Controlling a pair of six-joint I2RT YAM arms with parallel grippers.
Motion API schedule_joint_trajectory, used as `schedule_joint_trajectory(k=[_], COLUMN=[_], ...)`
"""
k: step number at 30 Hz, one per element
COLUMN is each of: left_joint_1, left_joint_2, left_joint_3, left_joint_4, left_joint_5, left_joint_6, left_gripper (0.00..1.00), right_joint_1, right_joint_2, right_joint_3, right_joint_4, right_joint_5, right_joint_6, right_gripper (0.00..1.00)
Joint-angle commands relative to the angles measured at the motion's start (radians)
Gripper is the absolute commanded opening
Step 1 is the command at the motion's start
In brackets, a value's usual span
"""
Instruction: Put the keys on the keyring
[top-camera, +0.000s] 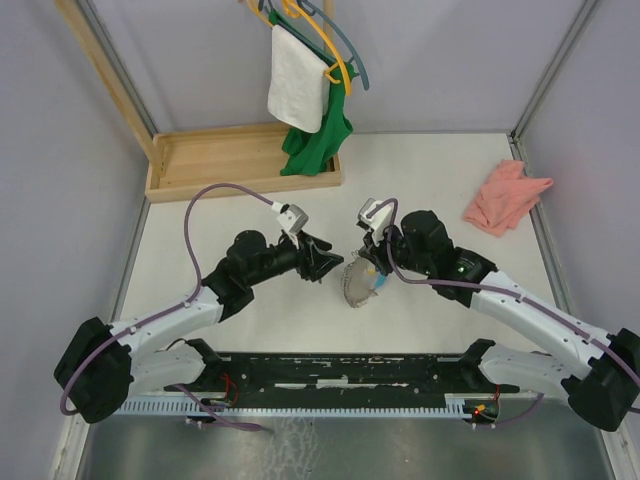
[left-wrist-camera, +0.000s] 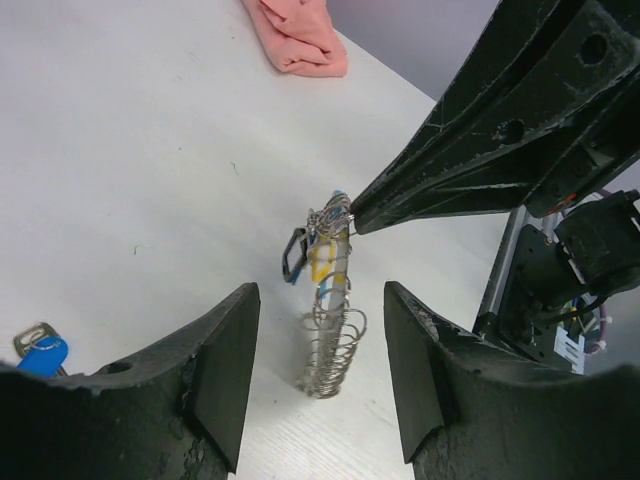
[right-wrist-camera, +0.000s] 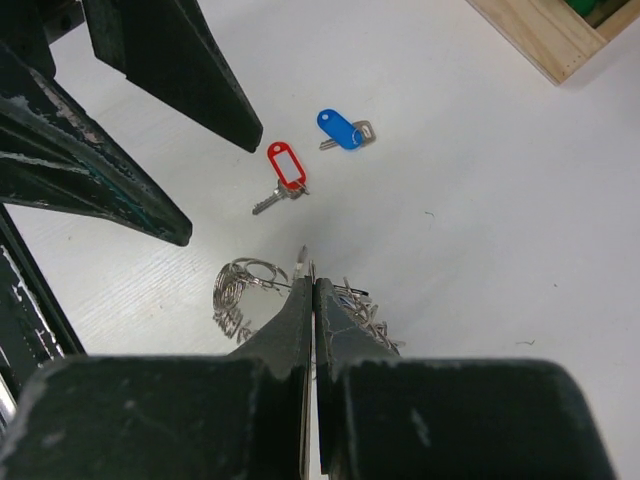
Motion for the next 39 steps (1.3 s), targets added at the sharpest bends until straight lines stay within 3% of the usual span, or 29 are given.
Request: schedule_joint_trajectory(k=[1, 5, 16, 21, 28, 35, 37, 39], left_joint_1=[0.008, 0.009, 0.009, 0.009, 0.008, 0.008, 0.008, 0.009], left_joint_2=[0.039, 0.101, 0.181, 0.145, 0.082, 0.066, 0.071, 0.077], left_joint_3=[0.012, -0.014, -0.021, -0.048, -0.067, -0.103, -0.095, -0.079], left_joint_4=[0.111, 0.210, 0.276, 0.274, 0.259, 0.296, 0.289, 0.270], left_joint_5=[0.103, 0.156, 0.198, 0.218, 0.205, 0.311, 0.343, 0.368], left_joint_6=[0.088, 0.104, 0.195, 0.230, 0.323, 0.523, 0.566, 0.606], left_gripper=[0.59, 0.57, 0.61, 0.56, 0.59, 0.60, 0.59, 0.50], right_joint_1=[0.002, 0.002, 0.002, 0.002, 0.002, 0.002, 0.002, 0.002], right_joint_2=[0.000, 0.045, 0.141, 0.162, 0.172, 0.162, 0.158, 0.150], right_joint_3=[0.120, 0.168, 0.225, 0.244, 0.272, 0.259, 0.253, 0.238], right_joint_4=[-0.085, -0.182, -0.243, -0.267, -0.295, -0.296, -0.295, -0.289], right_joint_5=[-0.015, -0.054, -0.124, -0.142, -0.180, -0.221, -0.246, -0.273], right_joint_6=[-0.008, 0.019, 0.020, 0.012, -0.013, -0.075, -0.103, -0.137], right_gripper=[0.01, 0.01, 0.01, 0.01, 0.01, 0.01, 0.01, 0.01])
